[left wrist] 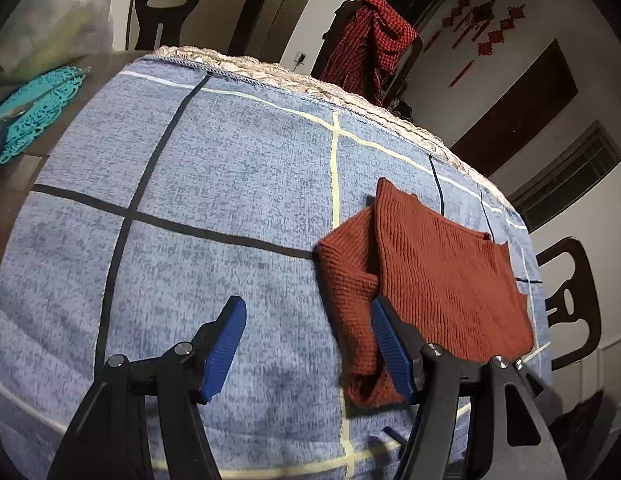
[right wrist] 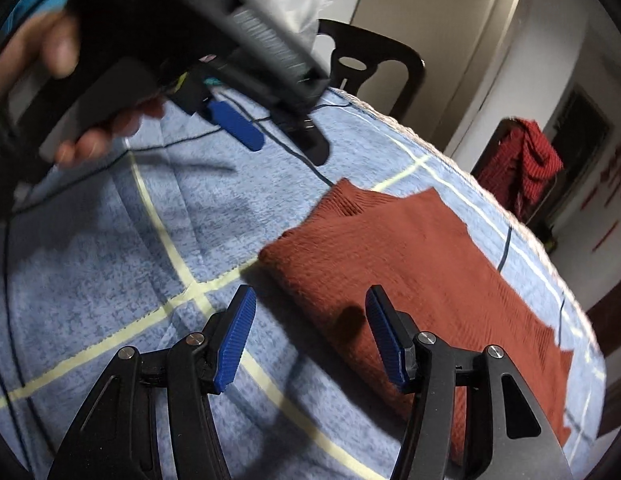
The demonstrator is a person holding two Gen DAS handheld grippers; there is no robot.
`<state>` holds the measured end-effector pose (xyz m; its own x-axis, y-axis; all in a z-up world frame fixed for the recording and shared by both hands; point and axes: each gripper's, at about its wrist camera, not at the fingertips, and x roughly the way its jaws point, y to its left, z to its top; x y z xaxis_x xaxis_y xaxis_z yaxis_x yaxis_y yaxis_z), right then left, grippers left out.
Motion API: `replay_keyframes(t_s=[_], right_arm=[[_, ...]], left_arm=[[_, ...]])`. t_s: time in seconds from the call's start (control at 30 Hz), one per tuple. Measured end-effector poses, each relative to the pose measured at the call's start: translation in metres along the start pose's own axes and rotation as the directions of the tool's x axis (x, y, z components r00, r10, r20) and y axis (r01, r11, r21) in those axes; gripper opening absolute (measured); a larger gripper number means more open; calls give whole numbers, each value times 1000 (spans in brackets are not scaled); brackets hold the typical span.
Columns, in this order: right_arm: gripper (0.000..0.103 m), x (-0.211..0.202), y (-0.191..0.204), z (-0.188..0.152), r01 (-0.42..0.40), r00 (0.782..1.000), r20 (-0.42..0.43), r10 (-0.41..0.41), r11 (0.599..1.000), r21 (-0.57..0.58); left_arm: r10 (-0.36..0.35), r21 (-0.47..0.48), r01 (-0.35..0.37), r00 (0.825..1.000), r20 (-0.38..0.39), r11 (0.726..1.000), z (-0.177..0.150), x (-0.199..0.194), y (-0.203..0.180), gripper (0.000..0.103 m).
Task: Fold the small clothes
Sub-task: 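Move both open tools to the side edge of the folded sweater, then close both tools on the side edge of the folded sweater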
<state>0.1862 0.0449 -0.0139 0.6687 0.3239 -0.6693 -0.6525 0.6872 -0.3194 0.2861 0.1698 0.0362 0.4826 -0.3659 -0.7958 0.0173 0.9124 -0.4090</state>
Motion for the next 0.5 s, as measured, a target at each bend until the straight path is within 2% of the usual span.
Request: replay_keyframes(t_s=[0.13, 0.23, 0.5], right_arm=[[58, 11, 11, 5, 55, 998, -25, -57, 997, -49], [58, 18, 15, 8, 122, 992, -22, -124, 990, -71], [58, 24, 14, 11, 149, 988, -23, -151, 986, -74]], left_arm=[[-10, -1, 10, 1000, -5, 1000, 6, 6, 4, 69], [-46, -6, 45, 998, -35, 999, 10, 15, 6, 69], [-135, -39, 132, 988, -81, 990, 20, 36, 9, 71]])
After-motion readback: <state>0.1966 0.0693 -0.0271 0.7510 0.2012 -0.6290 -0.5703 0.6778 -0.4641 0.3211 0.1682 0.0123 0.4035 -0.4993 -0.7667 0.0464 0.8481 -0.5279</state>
